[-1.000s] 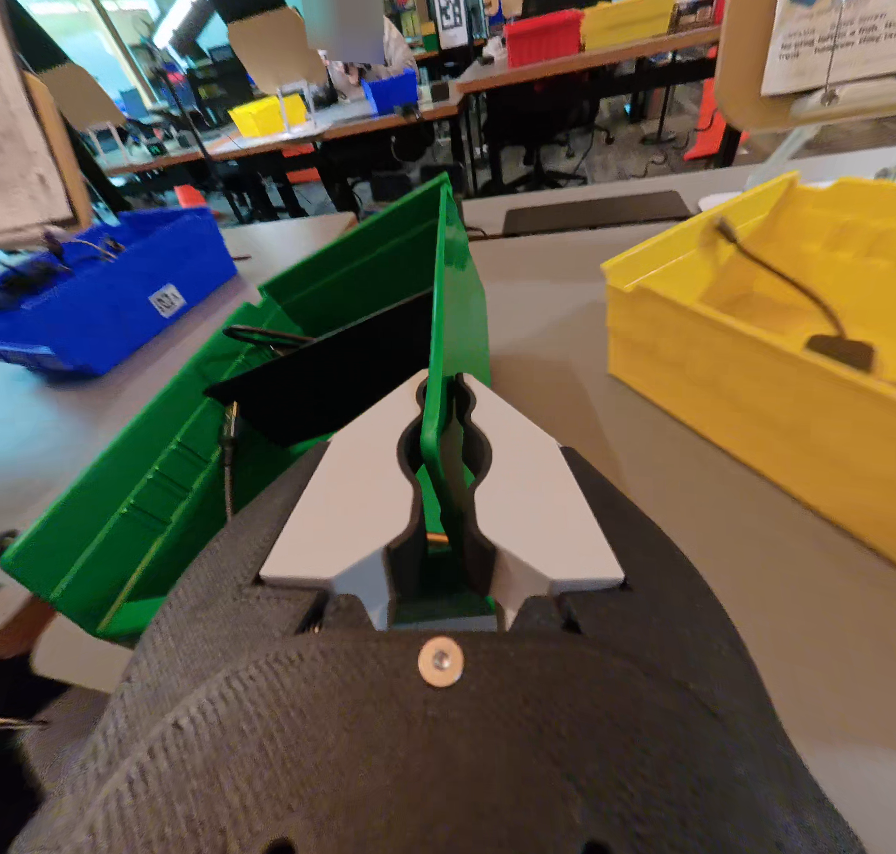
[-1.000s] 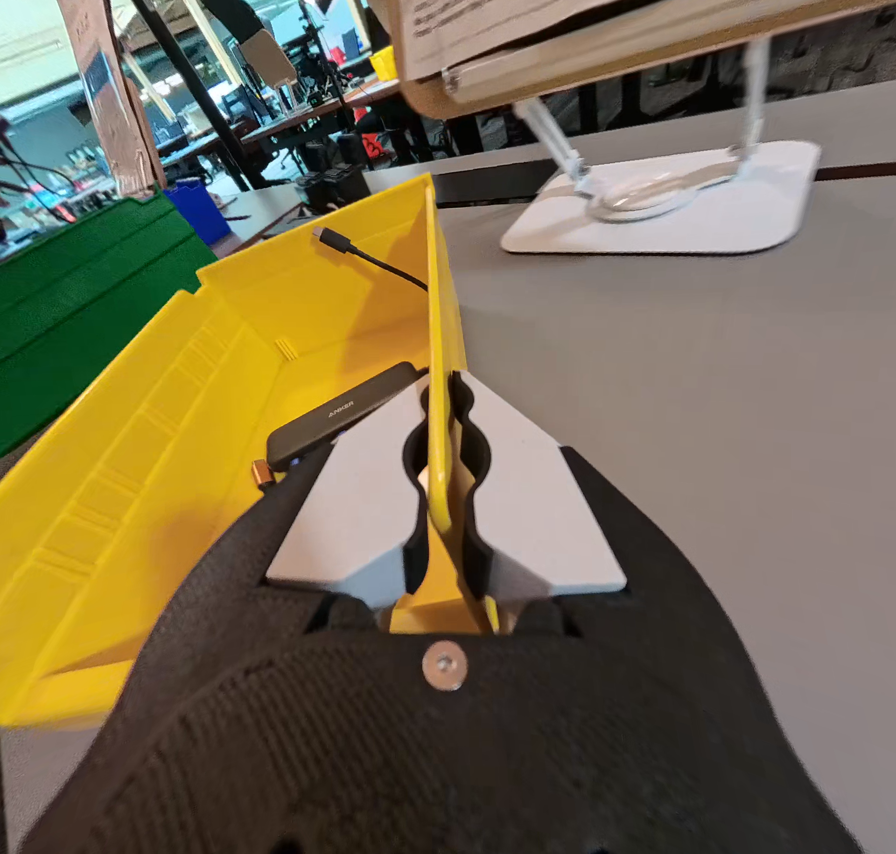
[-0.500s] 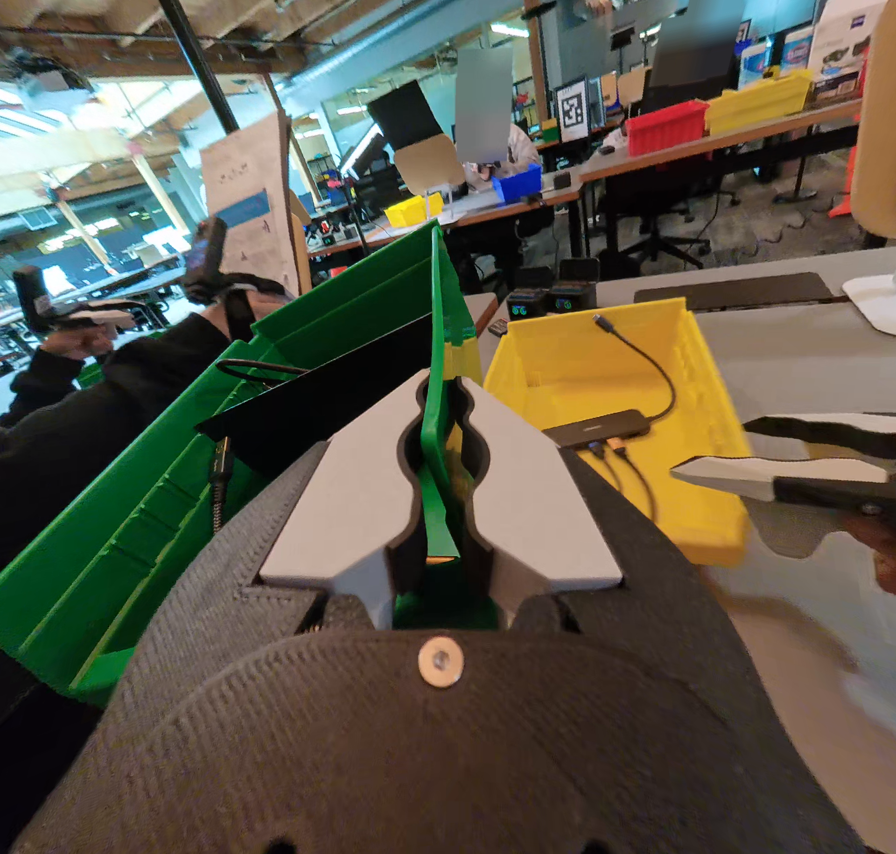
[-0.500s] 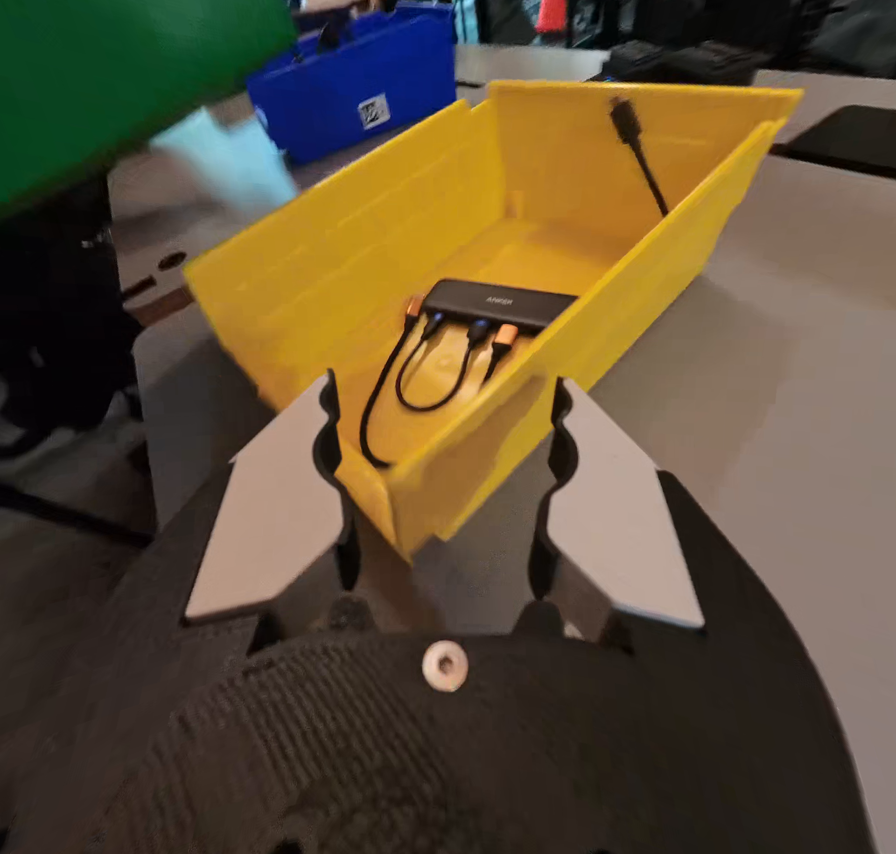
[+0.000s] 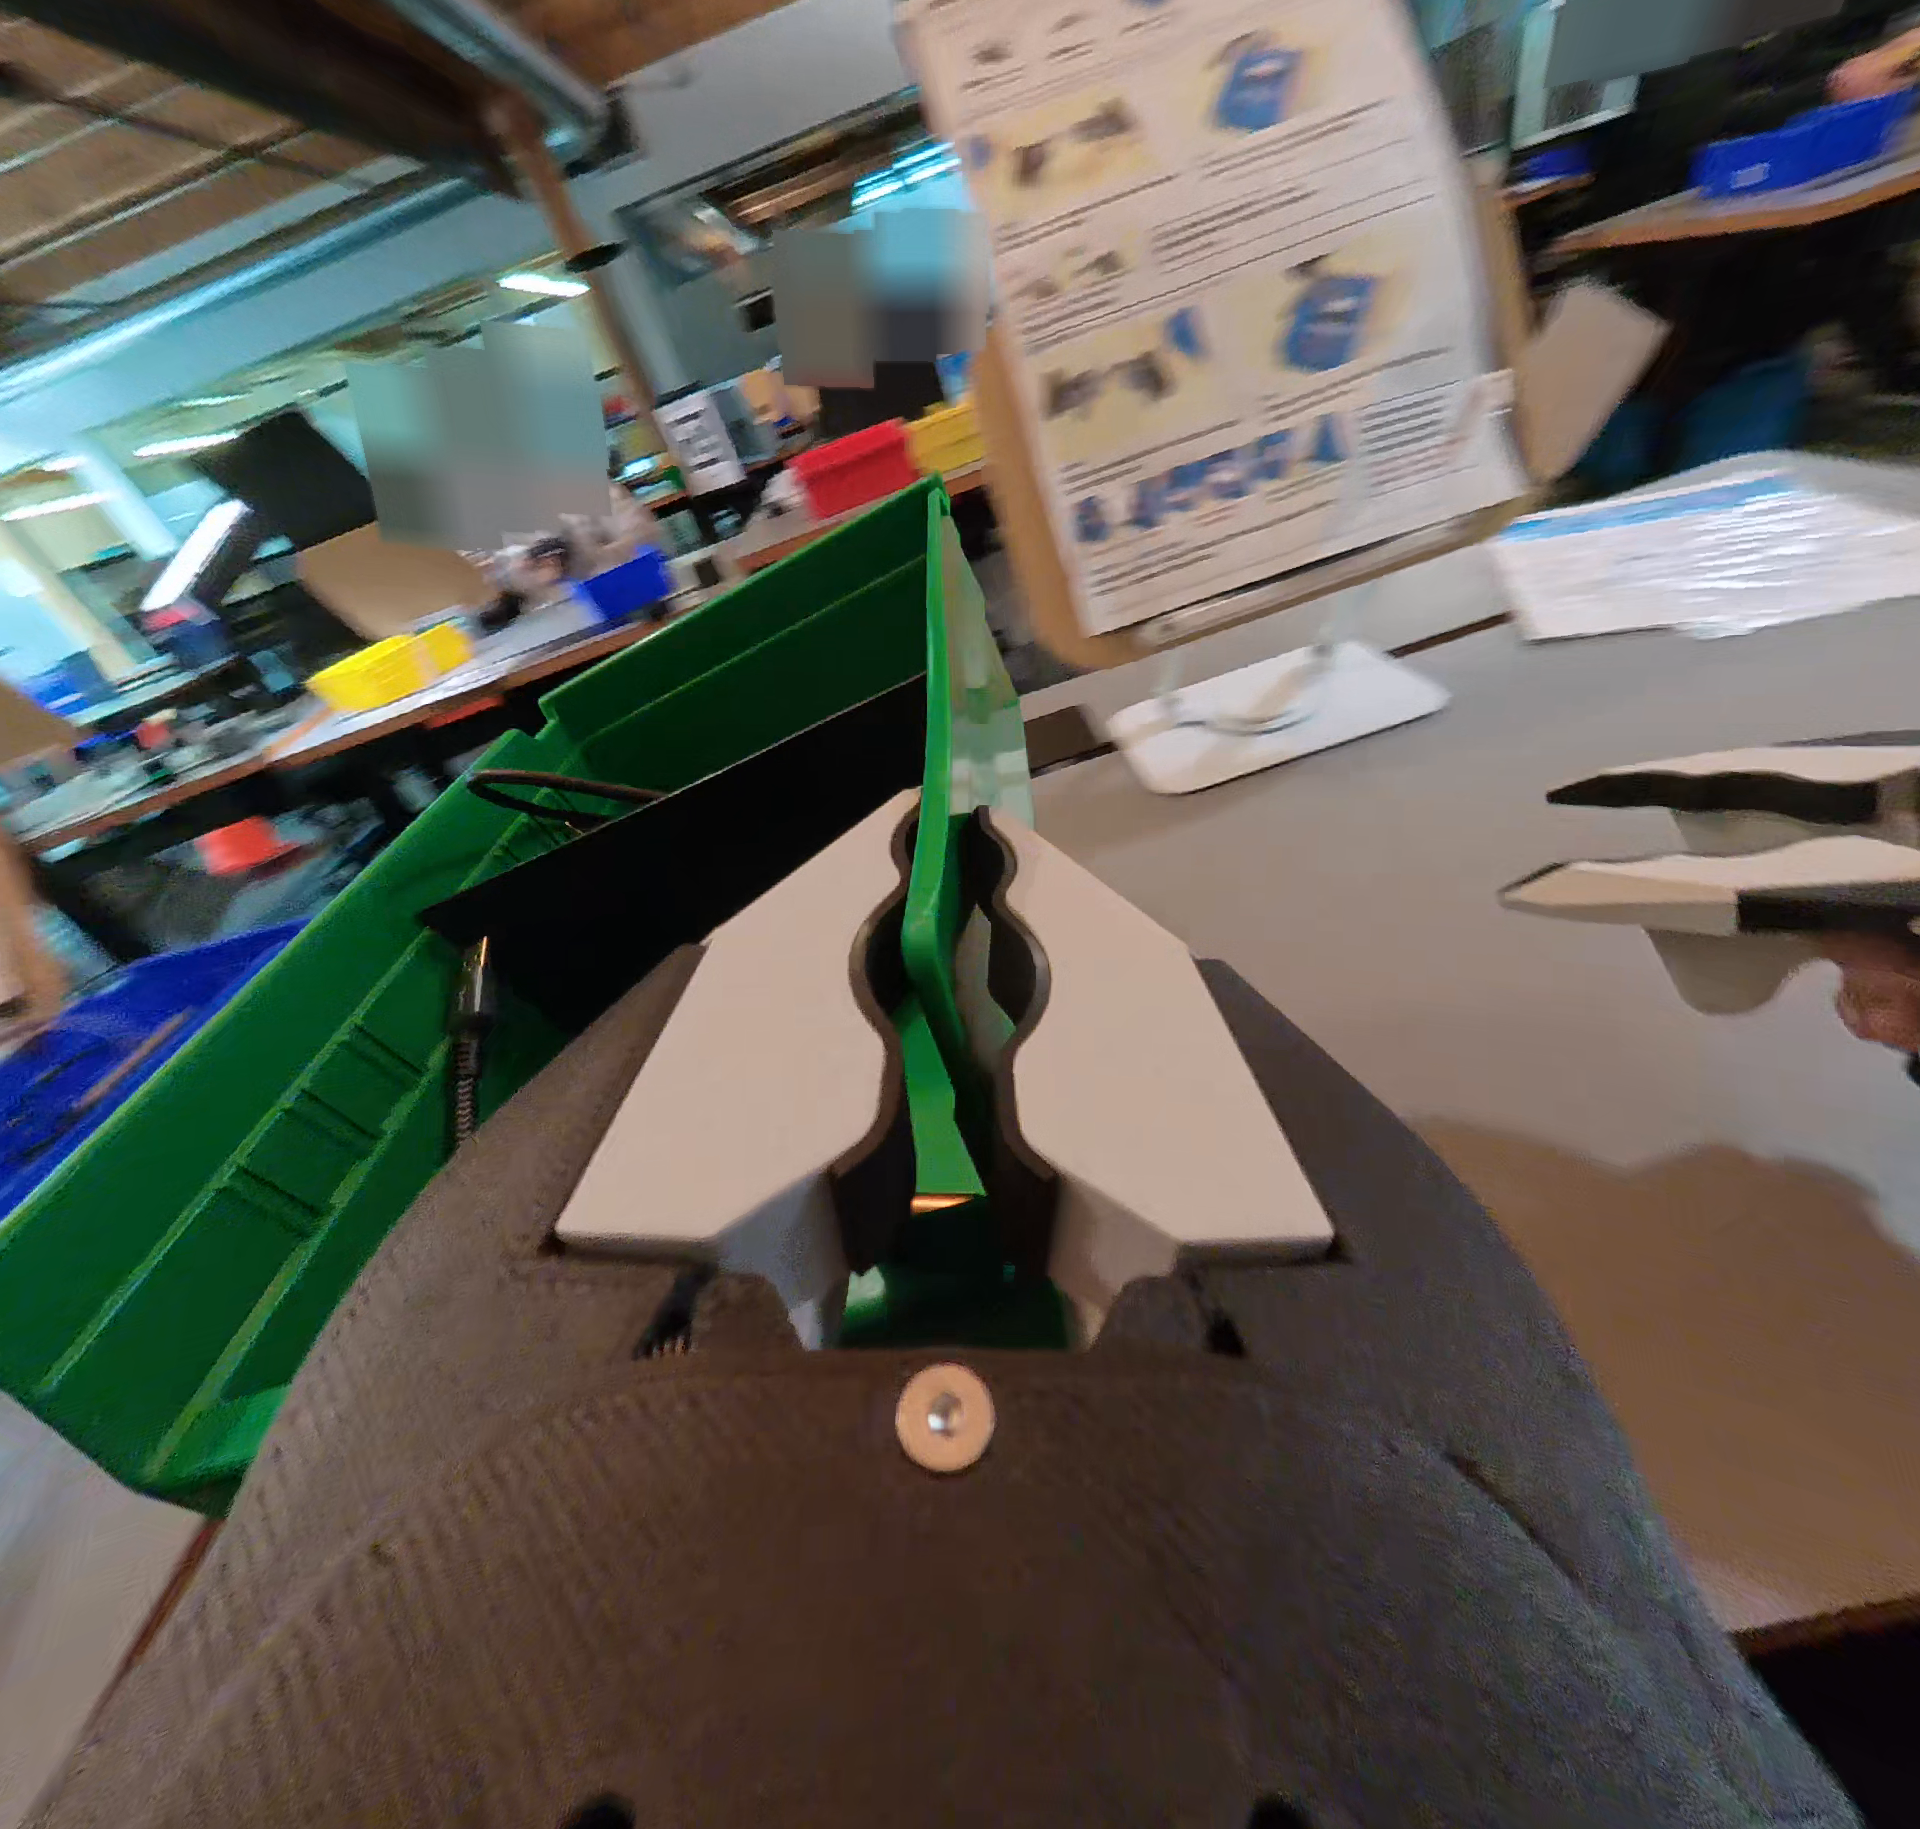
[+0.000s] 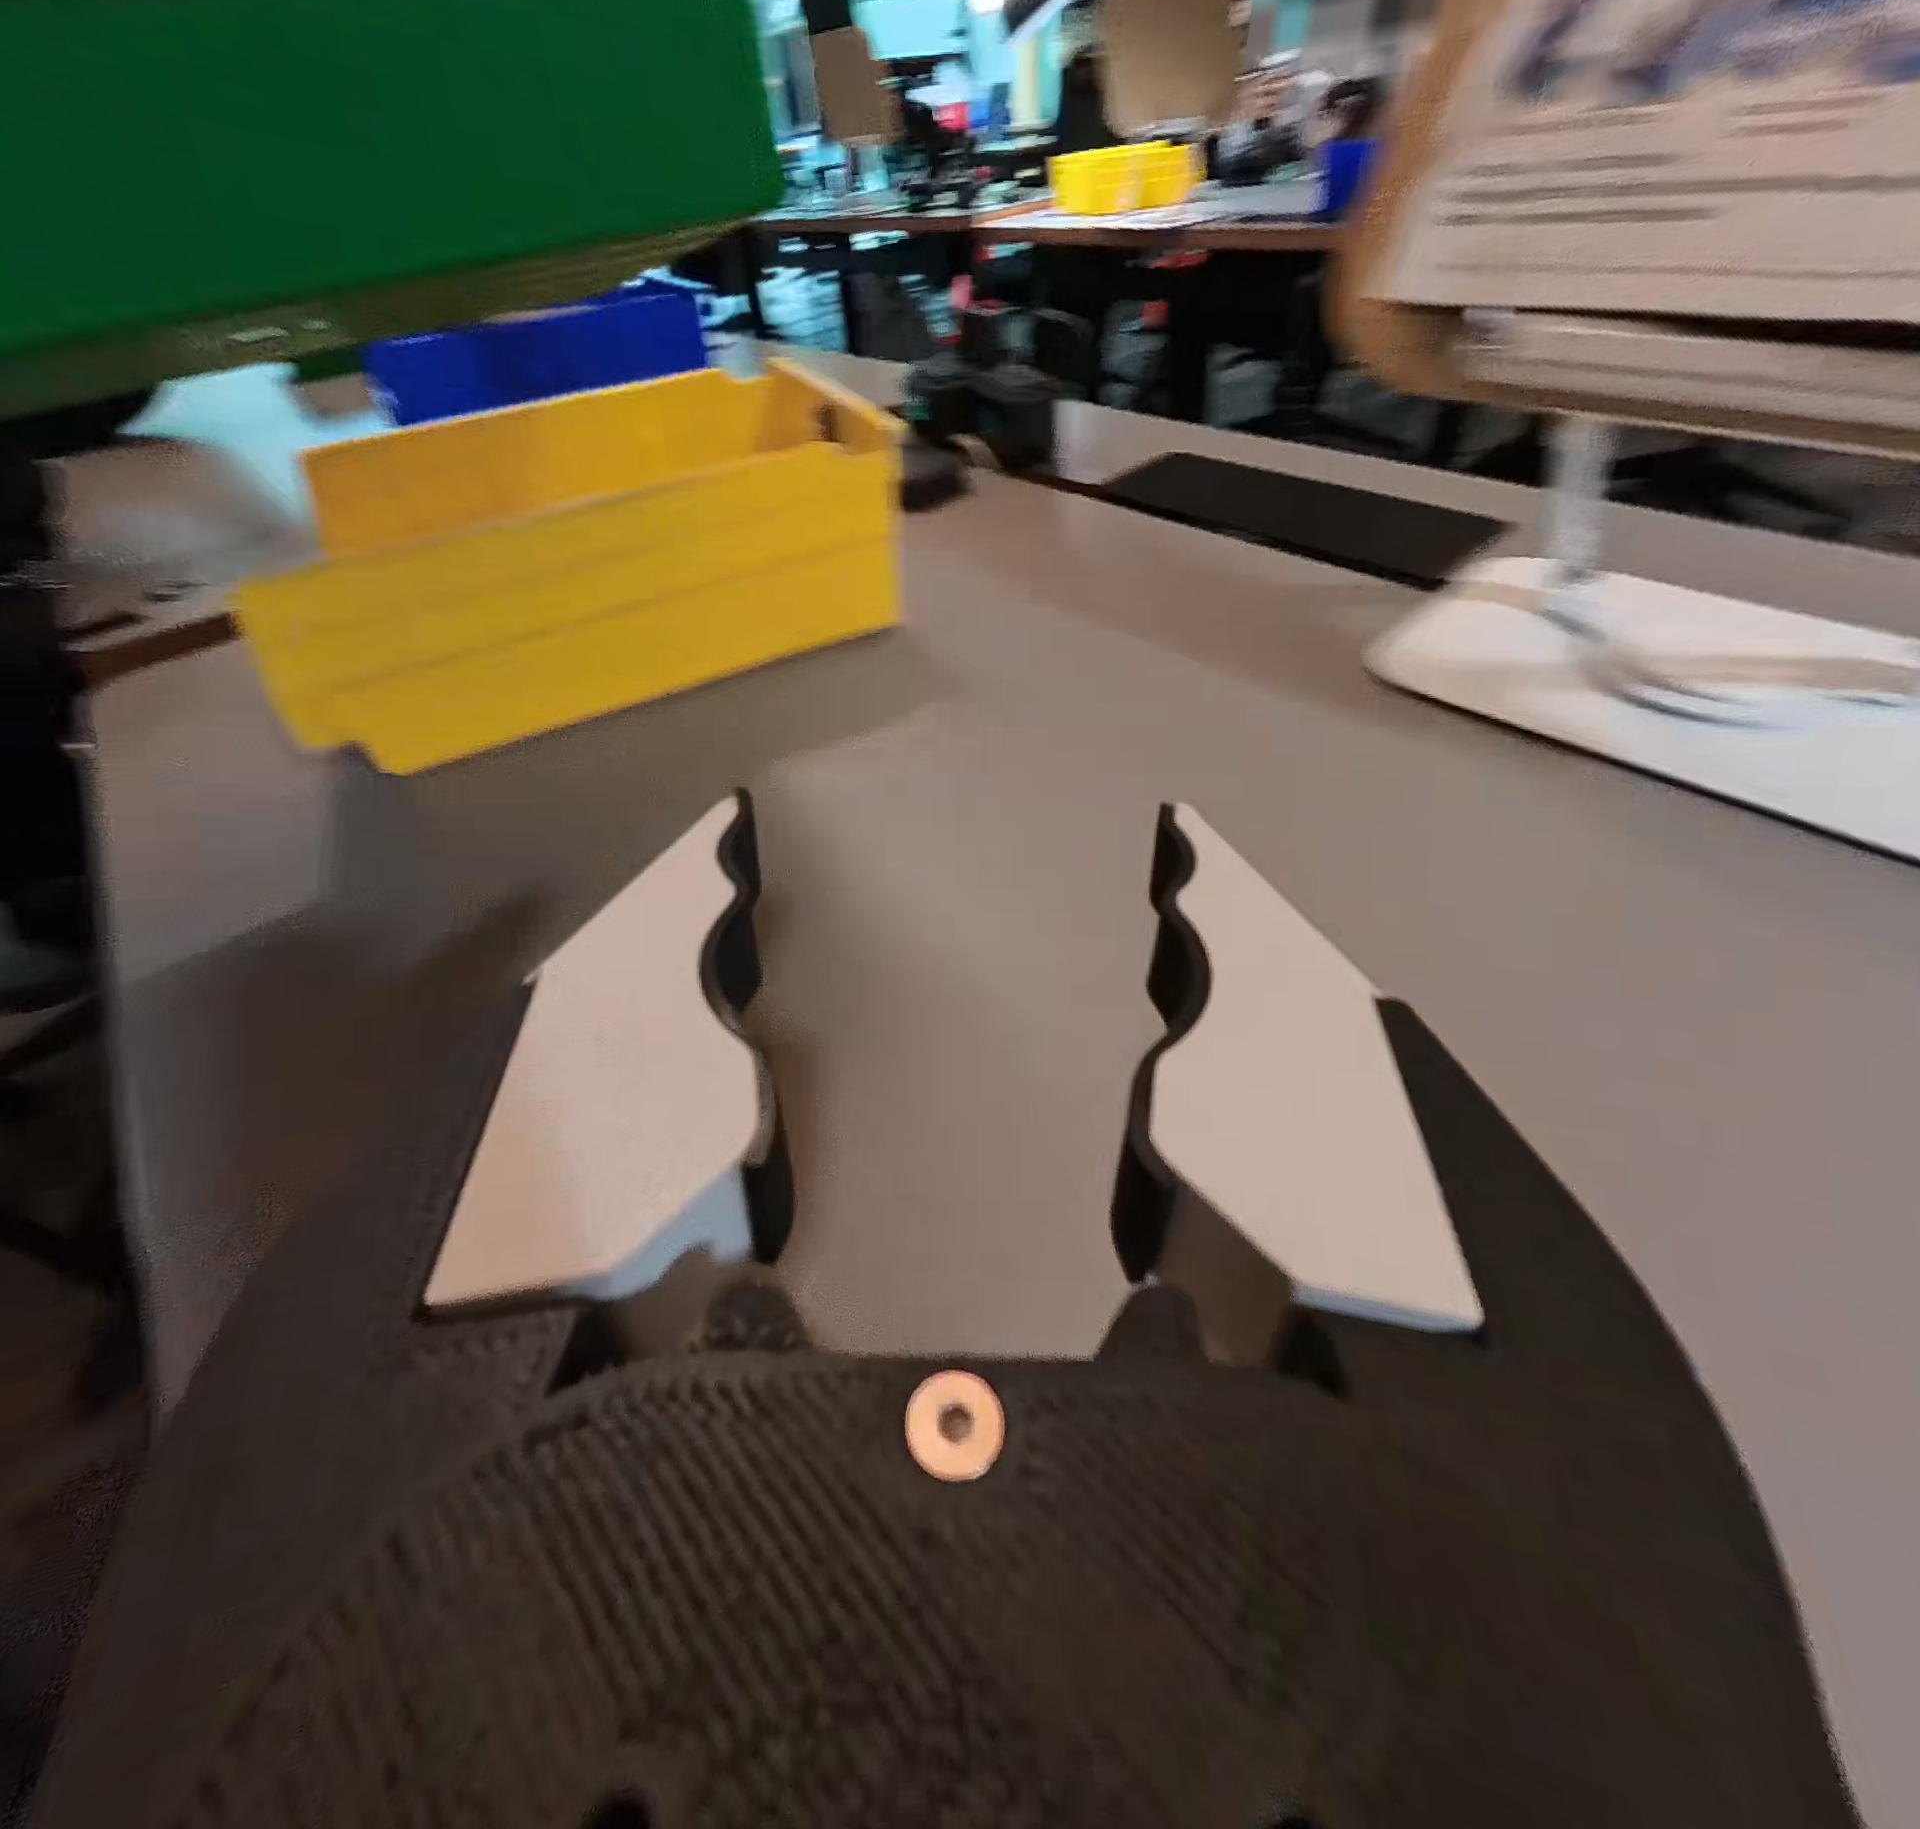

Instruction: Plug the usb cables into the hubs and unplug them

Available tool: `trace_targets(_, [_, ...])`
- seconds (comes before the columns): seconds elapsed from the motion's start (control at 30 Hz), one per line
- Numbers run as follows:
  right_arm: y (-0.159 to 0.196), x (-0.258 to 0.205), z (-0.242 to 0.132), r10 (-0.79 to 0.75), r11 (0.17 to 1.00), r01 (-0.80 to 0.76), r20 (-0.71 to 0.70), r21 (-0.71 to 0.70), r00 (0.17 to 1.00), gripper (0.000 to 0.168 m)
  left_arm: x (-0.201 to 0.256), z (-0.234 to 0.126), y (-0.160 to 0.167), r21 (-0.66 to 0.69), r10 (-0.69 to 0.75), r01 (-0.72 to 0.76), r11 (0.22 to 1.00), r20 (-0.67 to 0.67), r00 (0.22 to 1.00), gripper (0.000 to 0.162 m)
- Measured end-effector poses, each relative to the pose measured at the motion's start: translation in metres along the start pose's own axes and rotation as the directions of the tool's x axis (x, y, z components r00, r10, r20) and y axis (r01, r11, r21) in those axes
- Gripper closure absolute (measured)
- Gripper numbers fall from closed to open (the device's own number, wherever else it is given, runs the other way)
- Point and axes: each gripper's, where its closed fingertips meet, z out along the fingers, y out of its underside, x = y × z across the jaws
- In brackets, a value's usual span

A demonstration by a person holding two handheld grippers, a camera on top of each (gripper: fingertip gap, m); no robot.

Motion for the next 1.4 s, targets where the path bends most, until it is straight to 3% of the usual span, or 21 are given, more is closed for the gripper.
trace_targets(0.13, [0.005,0.101,-0.077,0.112,0.991,-0.093,-0.232,0.092,0.966,0.102,0.089,0.024,-0.012,0.014,-0.007,0.010,1.000,-0.215,0.977,0.162])
trace_targets(0.2, [0.002,0.127,-0.101,0.247,0.965,-0.214,-0.249,0.153,0.936,0.101,0.129,0.035,-0.006,0.004,-0.017,0.019,1.000,-0.311,0.950,0.161])
trace_targets(0.3, [0.000,0.138,-0.123,0.342,0.930,-0.292,-0.233,0.222,0.910,0.097,0.180,0.049,0.009,-0.013,-0.007,0.002,1.000,-0.419,0.908,0.161])
trace_targets(0.6, [0.024,0.137,-0.163,0.184,0.982,-0.149,-0.410,0.116,0.893,0.098,0.275,0.079,0.061,0.030,0.077,-0.073,0.997,-0.550,0.832,0.159])
trace_targets(0.73, [0.034,0.138,-0.181,0.209,0.978,-0.176,-0.447,0.114,0.870,0.099,0.300,0.086,0.077,0.056,0.122,-0.110,0.992,-0.557,0.821,0.159])
trace_targets(0.97, [0.051,0.126,-0.186,0.177,0.983,-0.176,-0.449,0.046,0.876,0.103,0.326,0.095,0.087,-0.068,-0.052,0.010,0.998,-0.656,0.753,0.161])
trace_targets(1.1, [0.054,0.119,-0.182,0.120,0.991,-0.132,-0.448,0.004,0.886,0.102,0.341,0.091,0.093,-0.071,-0.057,0.009,0.997,-0.714,0.698,0.151])
trace_targets(1.17, [0.057,0.118,-0.179,0.103,0.992,-0.125,-0.448,-0.019,0.888,0.101,0.346,0.084,0.090,-0.104,-0.118,0.059,0.993,-0.766,0.632,0.135])
trace_targets(1.23, [0.063,0.119,-0.175,0.111,0.989,-0.144,-0.443,-0.041,0.890,0.097,0.349,0.073,0.084,-0.177,-0.218,0.130,0.976,-0.832,0.510,0.113])
trace_targets(1.3, [0.066,0.120,-0.173,0.139,0.984,-0.174,-0.435,-0.042,0.890,0.093,0.341,0.066,0.068,-0.221,-0.296,0.224,0.949,-0.871,0.392,0.103])
trace_targets(1.4, [0.064,0.122,-0.172,0.162,0.981,-0.192,-0.422,-0.029,0.892,0.090,0.292,0.075,0.030,-0.167,-0.346,0.446,0.879,-0.868,0.357,0.094])
